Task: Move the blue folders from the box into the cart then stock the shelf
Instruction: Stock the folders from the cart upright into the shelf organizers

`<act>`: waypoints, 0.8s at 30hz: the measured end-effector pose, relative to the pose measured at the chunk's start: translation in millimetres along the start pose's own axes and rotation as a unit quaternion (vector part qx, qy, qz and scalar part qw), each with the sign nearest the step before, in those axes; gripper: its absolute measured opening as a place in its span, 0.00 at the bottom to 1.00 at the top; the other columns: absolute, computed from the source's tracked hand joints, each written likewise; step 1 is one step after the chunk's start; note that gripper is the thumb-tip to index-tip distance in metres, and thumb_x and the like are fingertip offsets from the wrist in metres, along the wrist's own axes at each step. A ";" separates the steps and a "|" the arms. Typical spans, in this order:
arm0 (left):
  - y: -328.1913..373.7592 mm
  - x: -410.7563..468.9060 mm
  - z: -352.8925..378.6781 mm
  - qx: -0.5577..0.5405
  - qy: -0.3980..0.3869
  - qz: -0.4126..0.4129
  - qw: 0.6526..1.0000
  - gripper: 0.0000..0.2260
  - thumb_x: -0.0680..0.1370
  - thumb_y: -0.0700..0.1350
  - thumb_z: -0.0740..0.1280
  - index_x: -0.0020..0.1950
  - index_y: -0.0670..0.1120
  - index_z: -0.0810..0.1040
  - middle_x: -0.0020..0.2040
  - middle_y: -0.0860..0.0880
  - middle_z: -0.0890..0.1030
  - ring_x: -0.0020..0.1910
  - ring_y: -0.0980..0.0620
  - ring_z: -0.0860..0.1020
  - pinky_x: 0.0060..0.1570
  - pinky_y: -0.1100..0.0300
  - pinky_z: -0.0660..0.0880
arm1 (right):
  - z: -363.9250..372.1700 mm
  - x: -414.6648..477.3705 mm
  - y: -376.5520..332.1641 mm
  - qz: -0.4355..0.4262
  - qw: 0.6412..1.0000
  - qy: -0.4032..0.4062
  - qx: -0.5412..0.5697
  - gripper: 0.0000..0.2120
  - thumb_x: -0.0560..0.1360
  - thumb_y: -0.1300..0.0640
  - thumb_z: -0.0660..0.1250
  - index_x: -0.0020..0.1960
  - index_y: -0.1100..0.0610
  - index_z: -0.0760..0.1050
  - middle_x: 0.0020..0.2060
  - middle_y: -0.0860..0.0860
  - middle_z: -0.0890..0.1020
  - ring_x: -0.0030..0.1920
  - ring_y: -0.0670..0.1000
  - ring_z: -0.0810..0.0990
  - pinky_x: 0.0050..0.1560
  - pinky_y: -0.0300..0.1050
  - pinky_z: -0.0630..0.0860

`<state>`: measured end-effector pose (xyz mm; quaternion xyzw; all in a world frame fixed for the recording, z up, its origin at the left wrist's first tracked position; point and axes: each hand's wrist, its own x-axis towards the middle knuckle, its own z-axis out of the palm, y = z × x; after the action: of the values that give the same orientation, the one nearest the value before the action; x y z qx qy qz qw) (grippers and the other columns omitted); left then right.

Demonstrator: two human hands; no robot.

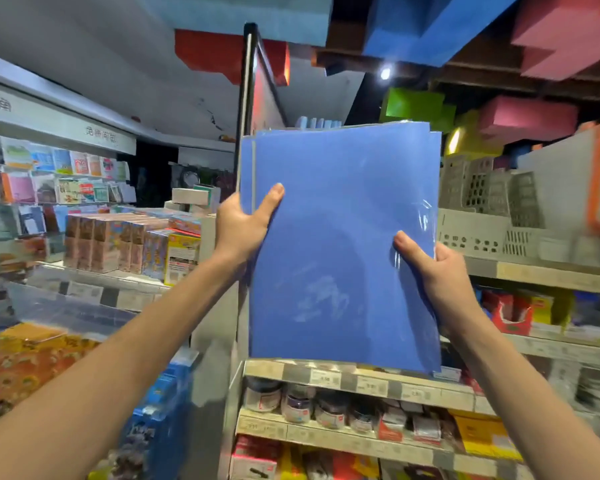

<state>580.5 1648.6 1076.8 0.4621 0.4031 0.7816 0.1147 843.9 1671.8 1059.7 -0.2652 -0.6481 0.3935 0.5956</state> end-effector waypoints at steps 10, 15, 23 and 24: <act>-1.5 46.0 123.0 0.357 -0.046 0.136 0.923 0.28 0.79 0.64 0.64 0.75 0.52 0.69 0.65 0.47 0.81 0.63 0.42 0.78 0.62 0.49 0.72 | -108.7 103.1 -11.5 -0.129 0.972 0.196 -0.015 0.14 0.70 0.44 0.75 0.45 0.55 0.83 0.41 0.47 0.87 0.42 0.49 0.84 0.49 0.55 0.82; -7.3 75.5 161.6 0.430 -0.065 0.213 0.875 0.27 0.79 0.62 0.65 0.75 0.53 0.67 0.65 0.48 0.81 0.59 0.42 0.81 0.60 0.49 0.74 | -125.1 155.2 -12.9 -0.184 0.935 0.295 -0.070 0.21 0.71 0.44 0.74 0.39 0.63 0.78 0.32 0.48 0.81 0.34 0.48 0.77 0.43 0.57 0.79; -53.1 151.6 211.2 0.493 -0.088 0.332 0.799 0.27 0.80 0.57 0.64 0.77 0.52 0.63 0.51 0.44 0.85 0.50 0.39 0.80 0.62 0.47 0.72 | -129.6 231.3 -11.3 -0.257 0.897 0.344 -0.103 0.23 0.74 0.46 0.72 0.38 0.66 0.74 0.34 0.58 0.81 0.39 0.63 0.77 0.39 0.53 0.72; -59.4 159.4 217.7 0.493 -0.088 0.344 0.795 0.27 0.80 0.56 0.64 0.77 0.52 0.63 0.46 0.44 0.85 0.47 0.40 0.80 0.65 0.48 0.69 | -128.1 240.6 -11.2 -0.261 0.894 0.349 -0.110 0.21 0.74 0.47 0.72 0.36 0.63 0.73 0.32 0.54 0.80 0.38 0.61 0.76 0.38 0.51 0.69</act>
<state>659.3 1889.3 1187.5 0.6309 0.5365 0.4211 -0.3698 934.9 1886.0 1202.0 -0.2703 -0.4839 0.0327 0.8317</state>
